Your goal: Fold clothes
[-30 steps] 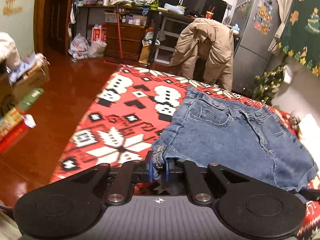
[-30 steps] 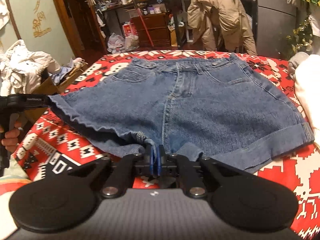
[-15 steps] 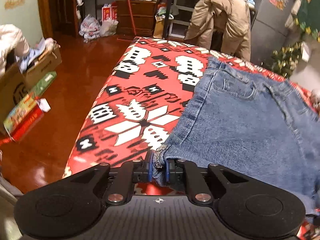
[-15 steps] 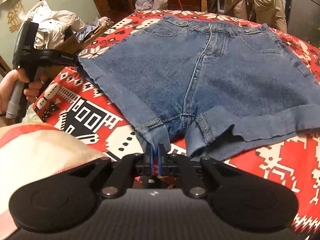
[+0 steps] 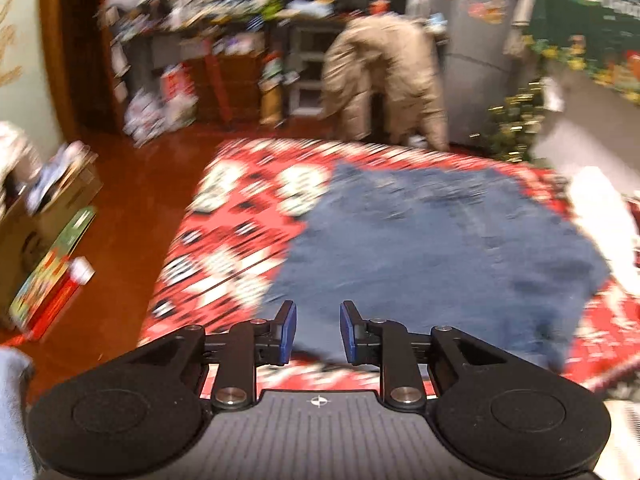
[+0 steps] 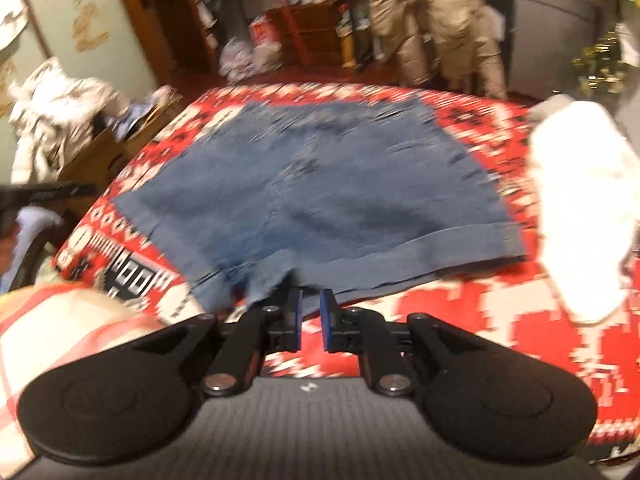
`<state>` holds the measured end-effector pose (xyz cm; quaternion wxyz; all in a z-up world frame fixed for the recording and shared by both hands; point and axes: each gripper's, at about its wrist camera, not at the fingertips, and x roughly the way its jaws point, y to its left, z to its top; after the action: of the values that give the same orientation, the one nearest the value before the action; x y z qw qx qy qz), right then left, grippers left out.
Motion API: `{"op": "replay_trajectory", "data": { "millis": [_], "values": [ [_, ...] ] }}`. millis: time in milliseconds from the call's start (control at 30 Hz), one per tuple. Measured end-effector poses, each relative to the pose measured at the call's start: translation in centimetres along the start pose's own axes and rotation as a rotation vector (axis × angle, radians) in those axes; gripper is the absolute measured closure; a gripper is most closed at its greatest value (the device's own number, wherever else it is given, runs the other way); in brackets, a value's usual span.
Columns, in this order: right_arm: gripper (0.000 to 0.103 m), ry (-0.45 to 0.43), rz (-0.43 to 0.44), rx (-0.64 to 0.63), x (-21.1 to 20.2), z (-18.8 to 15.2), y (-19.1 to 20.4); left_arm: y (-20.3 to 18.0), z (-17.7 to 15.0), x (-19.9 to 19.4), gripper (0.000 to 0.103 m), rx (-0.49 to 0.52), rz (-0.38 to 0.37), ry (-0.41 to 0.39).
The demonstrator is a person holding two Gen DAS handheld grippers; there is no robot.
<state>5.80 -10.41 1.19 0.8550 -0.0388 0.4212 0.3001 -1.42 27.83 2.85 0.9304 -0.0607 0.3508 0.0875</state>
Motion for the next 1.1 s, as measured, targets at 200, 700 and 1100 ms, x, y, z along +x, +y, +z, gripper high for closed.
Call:
{"op": "replay_trajectory", "data": {
  "millis": [200,700,1100],
  "values": [
    [0.089,-0.124,-0.075,0.065,-2.2,0.2,-5.5,-10.6,1.4,0.0,0.075,0.08,-0.13,0.03],
    [0.076,-0.136,-0.173,0.11,1.9,-2.1,-15.9,-24.4,-2.8,6.2,0.067,0.505,-0.059,0.246],
    [0.069,-0.127,-0.188,0.023,4.0,-2.5,-16.0,-27.4,-1.4,7.5,0.058,0.437,-0.011,0.311]
  ]
}}
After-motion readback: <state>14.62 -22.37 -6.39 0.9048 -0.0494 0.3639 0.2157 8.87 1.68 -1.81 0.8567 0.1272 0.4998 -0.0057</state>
